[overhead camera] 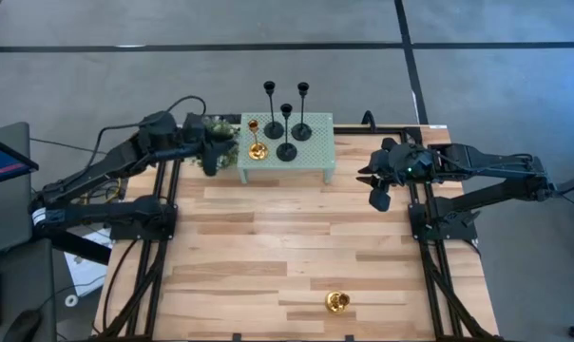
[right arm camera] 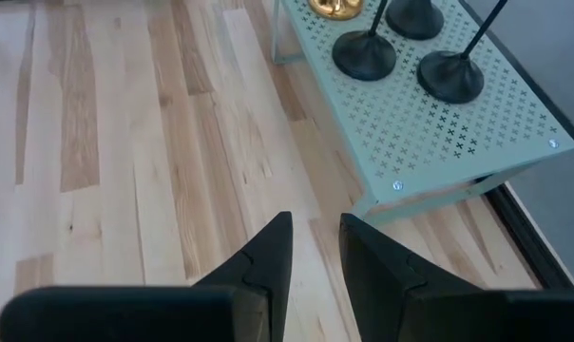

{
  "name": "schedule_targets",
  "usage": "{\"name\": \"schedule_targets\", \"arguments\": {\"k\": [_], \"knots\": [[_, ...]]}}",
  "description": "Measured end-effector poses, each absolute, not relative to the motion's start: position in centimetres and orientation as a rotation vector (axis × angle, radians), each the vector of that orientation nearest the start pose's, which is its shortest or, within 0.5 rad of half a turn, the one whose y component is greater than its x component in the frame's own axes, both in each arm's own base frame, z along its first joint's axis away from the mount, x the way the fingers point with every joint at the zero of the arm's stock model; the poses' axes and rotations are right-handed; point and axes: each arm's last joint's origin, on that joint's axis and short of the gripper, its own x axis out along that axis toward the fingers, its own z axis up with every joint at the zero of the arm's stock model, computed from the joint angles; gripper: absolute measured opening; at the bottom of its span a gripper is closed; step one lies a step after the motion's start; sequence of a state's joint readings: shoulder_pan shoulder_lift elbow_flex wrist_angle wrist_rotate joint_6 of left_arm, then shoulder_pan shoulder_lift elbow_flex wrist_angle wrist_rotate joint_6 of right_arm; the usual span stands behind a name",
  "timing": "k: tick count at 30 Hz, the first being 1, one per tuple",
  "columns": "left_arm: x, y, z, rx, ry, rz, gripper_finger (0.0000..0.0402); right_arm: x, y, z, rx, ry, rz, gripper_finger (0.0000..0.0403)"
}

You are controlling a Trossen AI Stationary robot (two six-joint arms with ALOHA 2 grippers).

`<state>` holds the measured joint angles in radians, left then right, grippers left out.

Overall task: Pick & Place candle stick holders
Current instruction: Put the gold candle holder on the shelf

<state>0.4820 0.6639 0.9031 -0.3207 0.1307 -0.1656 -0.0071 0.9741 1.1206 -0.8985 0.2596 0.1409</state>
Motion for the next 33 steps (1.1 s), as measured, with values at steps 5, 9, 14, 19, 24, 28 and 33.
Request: {"name": "schedule_targets", "arguments": {"k": [5,9,14,19,24,28,33], "knots": [[11.6,5.1,37.7,-0.165,0.044,0.181,0.0103,17.7,-0.9,35.4,0.03,0.703,-0.3,0.0082],[11.8,4.4,37.6,-0.113,0.059,0.086,0.0081,18.0,-0.9,35.4,0.034,0.688,-0.301,0.0081],[11.9,3.0,37.0,-0.128,0.126,-0.029,0.0044,18.5,-0.7,35.9,0.036,0.616,-0.292,0.0081],[12.5,1.1,35.6,-0.126,0.169,-0.186,0.0007,19.1,0.4,36.3,-0.021,0.531,-0.217,0.0081],[13.9,-0.7,32.8,-0.064,0.143,-0.318,0.0006,19.7,1.8,34.4,-0.074,0.537,-0.141,0.0082],[14.5,-1.9,31.5,-0.017,0.071,-0.355,0.0004,19.5,2.9,32.6,-0.036,0.594,-0.105,0.0082],[13.9,-3.2,30.4,0.075,0.069,-0.418,0.0004,19.1,4.7,31.1,-0.043,0.633,-0.028,0.0081]]}}
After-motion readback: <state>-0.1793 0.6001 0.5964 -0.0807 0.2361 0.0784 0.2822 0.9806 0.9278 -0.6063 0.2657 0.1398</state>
